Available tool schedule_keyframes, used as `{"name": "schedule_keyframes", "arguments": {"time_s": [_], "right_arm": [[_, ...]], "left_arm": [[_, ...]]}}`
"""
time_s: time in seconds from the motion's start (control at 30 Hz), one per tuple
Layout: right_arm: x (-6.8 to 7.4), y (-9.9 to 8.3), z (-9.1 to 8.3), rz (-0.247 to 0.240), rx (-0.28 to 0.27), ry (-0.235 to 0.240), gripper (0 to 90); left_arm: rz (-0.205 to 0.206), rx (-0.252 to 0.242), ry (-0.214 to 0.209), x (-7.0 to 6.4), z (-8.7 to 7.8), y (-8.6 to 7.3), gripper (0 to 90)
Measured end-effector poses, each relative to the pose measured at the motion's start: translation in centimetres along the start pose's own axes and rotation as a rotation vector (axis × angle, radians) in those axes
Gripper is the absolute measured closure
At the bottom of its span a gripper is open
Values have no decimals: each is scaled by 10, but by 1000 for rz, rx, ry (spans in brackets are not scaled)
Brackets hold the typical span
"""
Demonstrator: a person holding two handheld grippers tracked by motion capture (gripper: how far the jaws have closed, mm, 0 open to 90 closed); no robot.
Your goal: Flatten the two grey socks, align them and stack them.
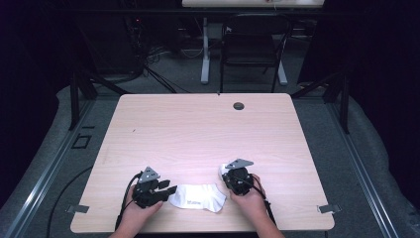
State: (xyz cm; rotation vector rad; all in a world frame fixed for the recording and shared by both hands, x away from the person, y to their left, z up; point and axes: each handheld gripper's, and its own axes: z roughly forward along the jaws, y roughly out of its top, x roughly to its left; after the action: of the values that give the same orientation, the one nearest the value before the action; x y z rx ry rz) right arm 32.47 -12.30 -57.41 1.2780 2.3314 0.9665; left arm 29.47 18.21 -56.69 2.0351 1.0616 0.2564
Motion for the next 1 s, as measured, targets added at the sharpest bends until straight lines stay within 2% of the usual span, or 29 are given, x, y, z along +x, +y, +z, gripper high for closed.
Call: {"name": "schedule_keyframes", "arguments": {"time_s": [0.33, 0.4, 0.43, 0.57, 0.67, 0.77, 0.87, 1.0], "right_arm": [[21, 15, 14, -49, 8, 31, 873], [23, 16, 15, -52, -5, 41, 873], [24, 17, 15, -56, -3, 41, 873], [25, 18, 10, -59, -17, 45, 873], [24, 19, 4, -41, -47, 55, 873], [24, 21, -1, -43, -62, 54, 873], [25, 21, -5, -52, -62, 64, 868], [27, 19, 1, -43, -46, 72, 863]], "left_arm": [[3, -6, 5, 1, 3, 4, 595], [9, -10, 6, 2, 3, 6, 595], [3, -16, 6, 1, 4, 7, 594], [18, -28, 4, -1, 4, 13, 595], [39, -23, 2, -5, 7, 18, 596], [66, -11, -1, -10, 14, 22, 611], [78, -12, -10, -15, 20, 26, 612], [76, -8, -12, -19, 28, 31, 612]]}}
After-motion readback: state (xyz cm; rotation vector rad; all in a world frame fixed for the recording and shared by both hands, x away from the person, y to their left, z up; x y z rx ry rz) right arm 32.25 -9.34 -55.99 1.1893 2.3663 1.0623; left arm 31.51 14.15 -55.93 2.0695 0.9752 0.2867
